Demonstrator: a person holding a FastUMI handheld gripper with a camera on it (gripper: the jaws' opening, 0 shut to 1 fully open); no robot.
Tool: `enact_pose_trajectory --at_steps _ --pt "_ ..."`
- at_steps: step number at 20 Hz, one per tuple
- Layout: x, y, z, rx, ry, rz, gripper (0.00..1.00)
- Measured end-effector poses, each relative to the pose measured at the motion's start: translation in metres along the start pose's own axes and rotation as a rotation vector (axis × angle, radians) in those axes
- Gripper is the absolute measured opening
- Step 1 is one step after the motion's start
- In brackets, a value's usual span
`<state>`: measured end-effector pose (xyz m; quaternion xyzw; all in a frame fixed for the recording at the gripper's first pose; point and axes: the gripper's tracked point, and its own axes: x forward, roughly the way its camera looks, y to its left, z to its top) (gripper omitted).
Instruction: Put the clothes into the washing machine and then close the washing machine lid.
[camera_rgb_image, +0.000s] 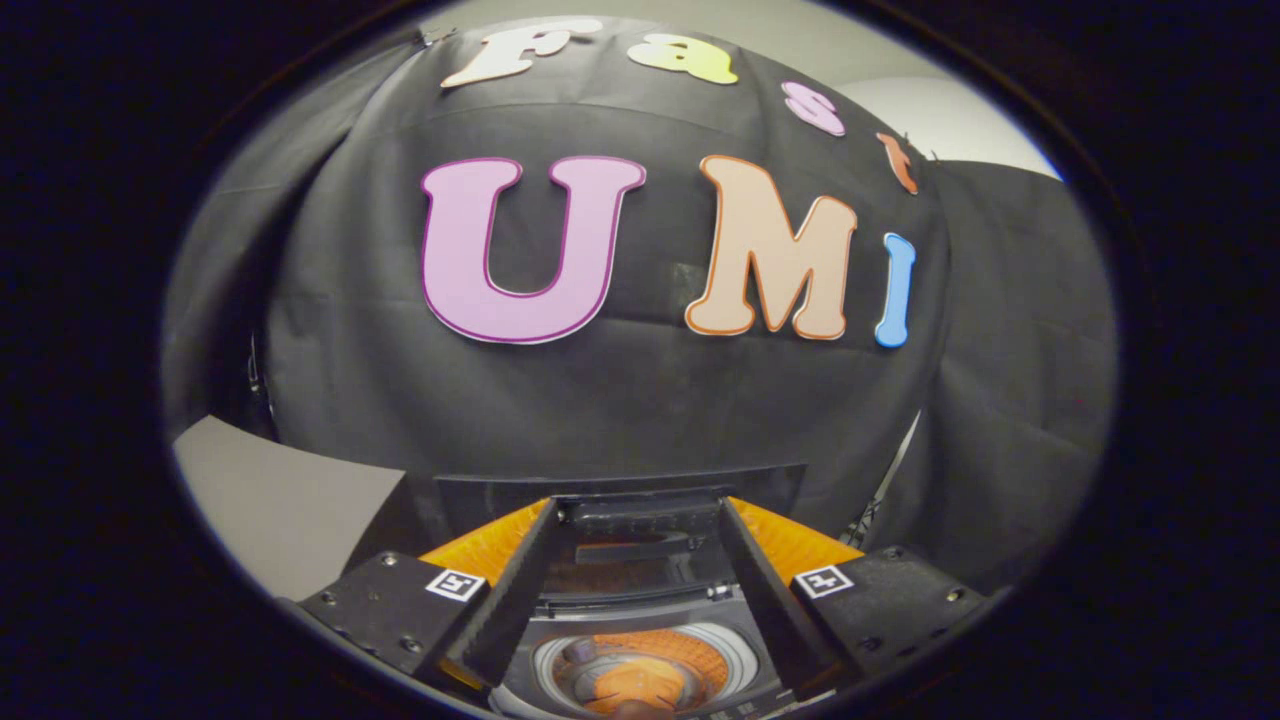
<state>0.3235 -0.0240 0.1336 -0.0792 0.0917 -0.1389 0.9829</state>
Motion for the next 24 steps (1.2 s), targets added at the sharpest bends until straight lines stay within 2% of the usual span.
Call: enact_pose_trajectory --at_steps 5,10,15,16,17,20,24 --pt "0.005 0.005 0.004 0.001 -0.062 0.070 0.96" --pt "0.007 0.013 -0.011 0.023 0.009 0.132 0.97" --pt "0.003 0.009 -0.021 0.017 0.140 0.101 0.97" --pt "0.003 0.012 -0.026 0.048 0.177 0.129 0.97" --pt "0.006 0.015 -0.017 0.101 0.133 0.135 0.97" --pt "0.007 0.011 -0.017 0.087 0.124 0.152 0.97" --pt "0.005 0.010 -0.020 0.085 0.132 0.133 0.98"
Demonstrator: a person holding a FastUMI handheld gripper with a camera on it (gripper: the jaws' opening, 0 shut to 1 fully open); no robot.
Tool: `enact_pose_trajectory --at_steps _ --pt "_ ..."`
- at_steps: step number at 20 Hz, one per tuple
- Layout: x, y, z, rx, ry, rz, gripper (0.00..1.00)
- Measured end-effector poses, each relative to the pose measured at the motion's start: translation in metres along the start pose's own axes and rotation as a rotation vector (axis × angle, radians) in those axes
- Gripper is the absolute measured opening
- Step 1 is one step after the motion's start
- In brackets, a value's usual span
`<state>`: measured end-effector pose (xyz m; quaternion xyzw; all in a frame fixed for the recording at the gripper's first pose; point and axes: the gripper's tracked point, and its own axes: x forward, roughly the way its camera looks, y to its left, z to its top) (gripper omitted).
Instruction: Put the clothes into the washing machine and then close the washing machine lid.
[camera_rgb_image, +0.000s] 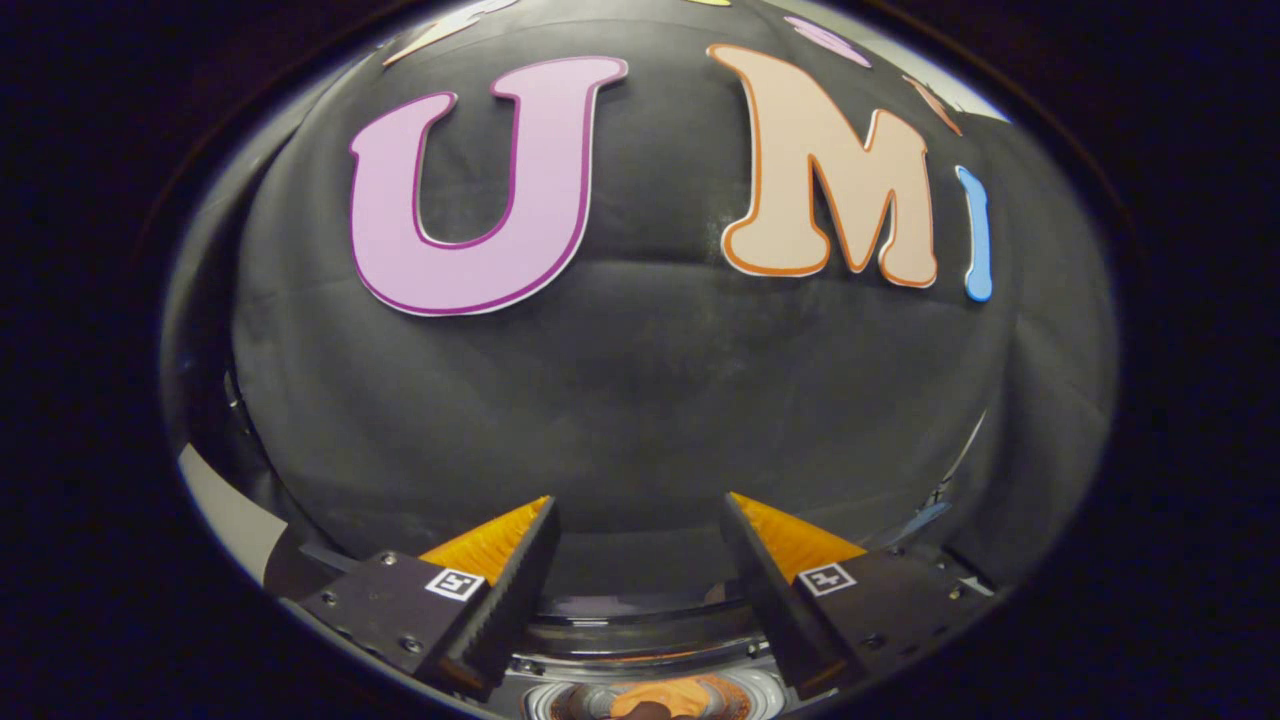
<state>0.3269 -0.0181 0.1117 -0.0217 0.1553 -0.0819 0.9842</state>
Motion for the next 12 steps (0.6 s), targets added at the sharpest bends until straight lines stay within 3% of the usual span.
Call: enact_pose_trajectory --at_steps 12 --pt "0.0005 -0.0006 0.0028 0.004 0.020 -0.027 0.96"
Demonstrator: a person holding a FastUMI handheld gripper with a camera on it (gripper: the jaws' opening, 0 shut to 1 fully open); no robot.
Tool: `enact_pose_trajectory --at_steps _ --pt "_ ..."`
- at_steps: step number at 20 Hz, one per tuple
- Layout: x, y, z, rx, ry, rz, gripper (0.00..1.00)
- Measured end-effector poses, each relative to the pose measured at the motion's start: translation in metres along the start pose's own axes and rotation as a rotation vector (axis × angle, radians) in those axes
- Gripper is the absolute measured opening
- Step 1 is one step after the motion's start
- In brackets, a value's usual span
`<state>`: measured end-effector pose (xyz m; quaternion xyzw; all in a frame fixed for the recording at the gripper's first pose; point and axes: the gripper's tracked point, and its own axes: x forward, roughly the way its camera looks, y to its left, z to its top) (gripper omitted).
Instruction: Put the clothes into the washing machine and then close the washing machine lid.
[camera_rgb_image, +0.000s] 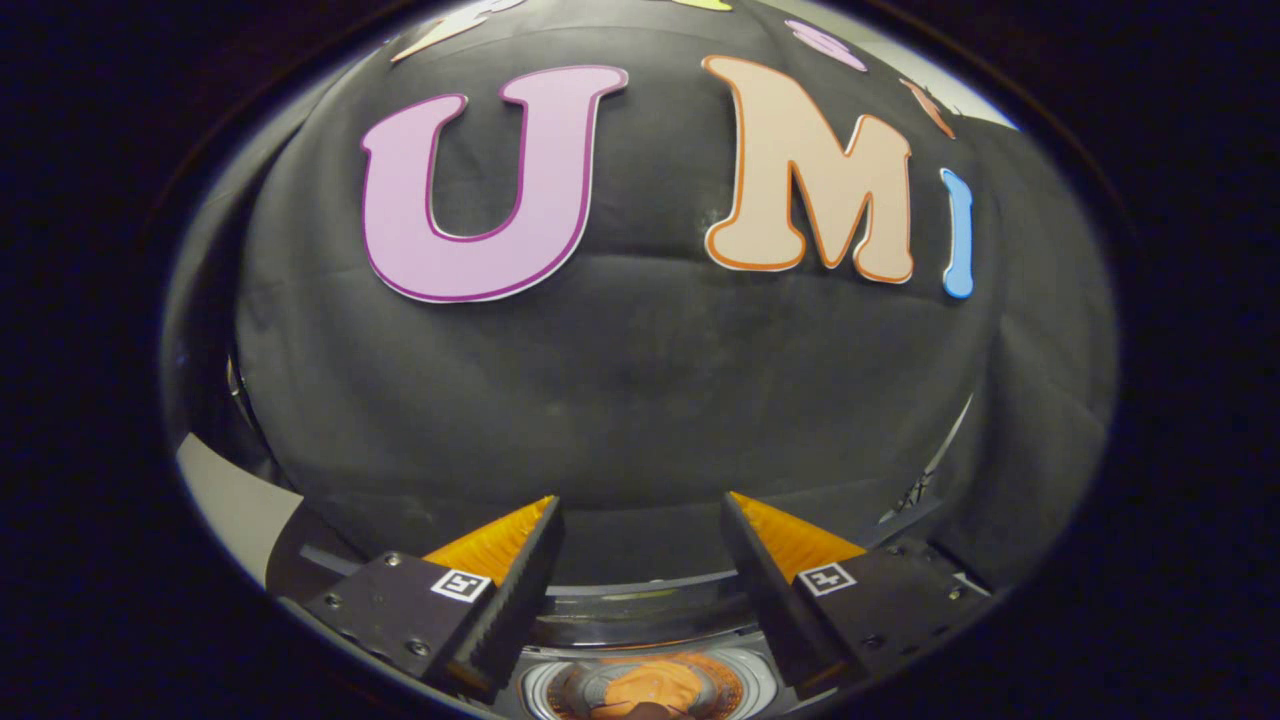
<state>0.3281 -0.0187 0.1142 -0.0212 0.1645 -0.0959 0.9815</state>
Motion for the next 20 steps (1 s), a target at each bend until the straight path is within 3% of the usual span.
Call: enact_pose_trajectory --at_steps 20 --pt "0.0005 -0.0066 0.0025 0.017 -0.008 -0.011 0.96"
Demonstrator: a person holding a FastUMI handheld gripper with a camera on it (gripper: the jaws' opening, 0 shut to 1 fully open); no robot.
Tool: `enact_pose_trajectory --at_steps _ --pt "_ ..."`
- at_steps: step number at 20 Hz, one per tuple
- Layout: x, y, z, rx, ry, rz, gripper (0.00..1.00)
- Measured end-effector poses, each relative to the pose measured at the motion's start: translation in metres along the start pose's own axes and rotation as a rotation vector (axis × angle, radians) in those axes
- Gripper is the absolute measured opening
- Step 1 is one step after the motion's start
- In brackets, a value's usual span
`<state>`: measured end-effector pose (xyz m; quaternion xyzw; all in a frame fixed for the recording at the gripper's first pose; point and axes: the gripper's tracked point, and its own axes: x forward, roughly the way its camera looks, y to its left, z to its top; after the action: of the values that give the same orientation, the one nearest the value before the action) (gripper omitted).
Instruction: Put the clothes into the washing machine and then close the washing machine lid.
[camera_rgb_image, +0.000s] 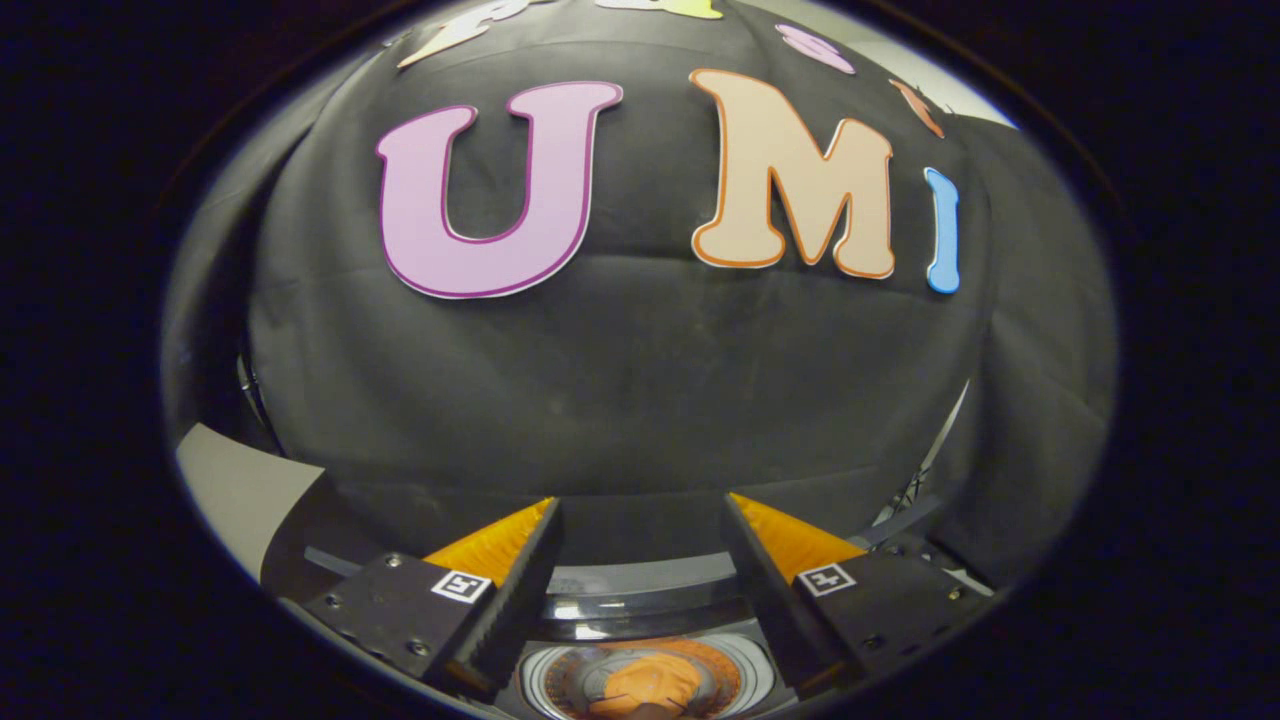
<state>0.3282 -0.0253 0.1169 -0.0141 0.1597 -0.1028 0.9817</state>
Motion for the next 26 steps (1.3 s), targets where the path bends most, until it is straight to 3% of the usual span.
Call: enact_pose_trajectory --at_steps 26 --pt "0.0019 -0.0061 -0.0086 -0.001 0.038 -0.054 0.96"
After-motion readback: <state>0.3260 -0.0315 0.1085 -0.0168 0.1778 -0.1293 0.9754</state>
